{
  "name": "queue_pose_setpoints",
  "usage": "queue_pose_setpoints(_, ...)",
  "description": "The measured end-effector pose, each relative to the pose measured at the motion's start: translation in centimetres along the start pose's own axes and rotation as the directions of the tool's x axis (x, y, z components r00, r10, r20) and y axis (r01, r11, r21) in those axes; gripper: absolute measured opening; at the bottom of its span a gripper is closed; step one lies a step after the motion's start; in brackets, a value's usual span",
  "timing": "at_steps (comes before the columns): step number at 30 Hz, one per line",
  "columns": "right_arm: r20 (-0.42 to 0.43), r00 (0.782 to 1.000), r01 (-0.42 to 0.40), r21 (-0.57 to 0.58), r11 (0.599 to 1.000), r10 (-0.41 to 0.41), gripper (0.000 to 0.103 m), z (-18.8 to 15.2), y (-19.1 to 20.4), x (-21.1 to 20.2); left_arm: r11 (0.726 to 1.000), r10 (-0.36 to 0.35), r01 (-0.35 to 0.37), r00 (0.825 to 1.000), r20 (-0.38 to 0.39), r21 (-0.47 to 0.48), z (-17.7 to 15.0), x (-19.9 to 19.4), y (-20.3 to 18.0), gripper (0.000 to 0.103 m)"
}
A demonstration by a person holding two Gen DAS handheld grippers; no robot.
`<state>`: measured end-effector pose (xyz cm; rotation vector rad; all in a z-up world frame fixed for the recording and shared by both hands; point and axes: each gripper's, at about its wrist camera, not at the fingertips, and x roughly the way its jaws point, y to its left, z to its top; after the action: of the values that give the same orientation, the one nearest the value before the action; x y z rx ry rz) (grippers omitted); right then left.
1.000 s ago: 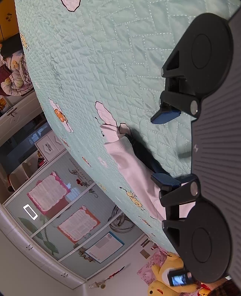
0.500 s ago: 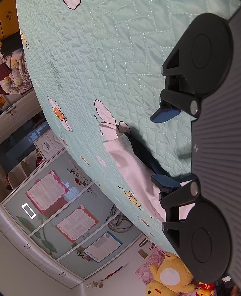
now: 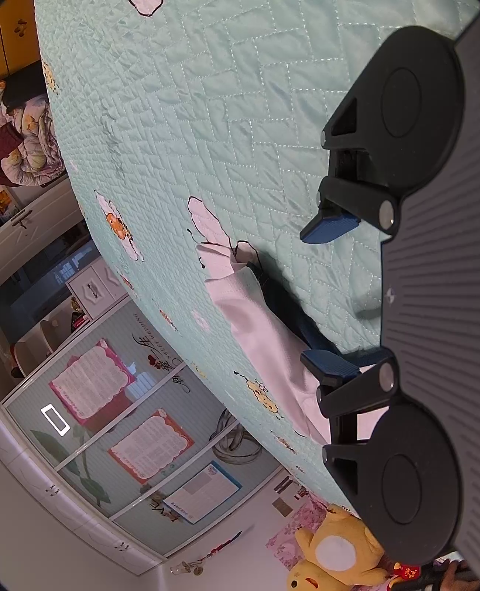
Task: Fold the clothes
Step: 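Release the shirt with both grippers and lift them away from the bed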
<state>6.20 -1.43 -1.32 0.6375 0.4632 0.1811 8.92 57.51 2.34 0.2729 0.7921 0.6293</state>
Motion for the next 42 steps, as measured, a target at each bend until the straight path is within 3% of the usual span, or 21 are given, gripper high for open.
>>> queue_pose_setpoints(3,0.000,1.000,-0.005,0.005,1.000,0.005,0.064,0.0,-0.1,0.0,0.967,0.031,-0.023,0.999,0.030,-0.253,-2.4,-2.6,3.8,0.074)
queue_pose_setpoints(6,-0.001,1.000,-0.019,0.017,1.000,0.019,0.065,0.1,-0.3,-0.1,0.886,0.043,-0.037,0.999,0.002,-0.462,-5.2,-5.8,8.1,0.076)
queue_pose_setpoints(7,0.000,1.000,-0.027,0.026,0.999,0.027,0.065,0.1,-0.5,0.0,0.860,0.017,-0.024,1.000,-0.017,-0.510,-6.3,-7.2,9.4,0.075)
queue_pose_setpoints(9,0.002,0.999,-0.041,0.045,0.998,0.041,0.065,0.2,-0.8,-0.1,0.841,-0.085,0.074,0.996,0.003,-0.536,-9.0,-11.4,11.1,0.075)
queue_pose_setpoints(11,0.001,0.999,-0.048,0.055,0.997,0.048,0.065,0.2,-1.0,-0.2,0.814,-0.190,0.174,0.981,0.029,-0.555,-11.7,-15.6,12.8,0.075)
queue_pose_setpoints(15,-0.046,0.997,-0.060,0.072,0.996,0.064,0.065,0.4,-1.2,-1.2,0.821,-0.352,0.329,0.935,0.040,-0.466,-17.5,-24.1,12.5,0.075)
queue_pose_setpoints(18,-0.139,0.987,-0.070,0.099,0.993,0.084,0.065,0.3,-1.3,-4.0,0.830,-0.400,0.389,0.915,0.059,-0.401,-21.1,-29.3,11.6,0.075)
queue_pose_setpoints(20,-0.211,0.964,-0.124,0.167,0.978,0.159,0.065,-0.5,-1.8,-8.0,0.863,-0.396,0.399,0.915,0.074,-0.309,-22.7,-31.9,11.1,0.076)
queue_pose_setpoints(22,-0.265,0.939,-0.163,0.215,0.963,0.219,0.065,-1.5,-2.4,-12.6,0.908,-0.359,0.367,0.930,0.076,-0.202,-24.3,-34.0,10.0,0.078)
queue_pose_setpoints(23,-0.275,0.937,-0.167,0.189,0.968,0.215,0.065,-2.0,-2.3,-15.3,0.919,-0.354,0.361,0.933,0.073,-0.161,-25.2,-34.6,9.6,0.079)
queue_pose_setpoints(26,-0.248,0.961,-0.150,-0.101,0.984,0.121,0.065,-4.4,0.1,-23.8,0.937,-0.342,0.345,0.938,0.062,-0.045,-27.8,-36.1,8.3,0.079)
queue_pose_setpoints(28,-0.216,0.973,-0.149,-0.314,0.938,0.082,0.065,-6.3,2.2,-28.4,0.942,-0.334,0.333,0.941,0.056,0.033,-29.6,-37.2,7.5,0.079)
queue_pose_setpoints(31,-0.212,0.977,-0.114,-0.372,0.921,0.035,0.065,-7.2,2.6,-30.0,0.949,-0.311,0.304,0.947,0.077,0.087,-31.5,-38.6,6.2,0.079)
queue_pose_setpoints(33,-0.209,0.978,-0.090,-0.404,0.910,0.004,0.065,-7.8,2.7,-31.0,0.959,-0.281,0.275,0.956,0.085,0.073,-32.1,-38.8,5.9,0.079)
queue_pose_setpoints(35,-0.205,0.978,-0.065,-0.435,0.898,-0.028,0.065,-8.3,2.8,-31.9,0.953,-0.299,0.301,0.952,0.067,-0.030,-32.3,-38.1,7.1,0.079)
queue_pose_setpoints(40,-0.189,0.976,-0.006,-0.511,0.860,-0.106,0.065,-9.7,3.2,-34.2,0.889,-0.364,0.353,0.931,0.019,-0.290,-33.1,-36.4,10.0,0.079)
queue_pose_setpoints(42,-0.164,0.976,0.033,-0.550,0.835,-0.146,0.065,-10.4,2.7,-34.7,0.894,-0.359,0.343,0.933,-0.002,-0.289,-33.5,-36.1,9.9,0.079)
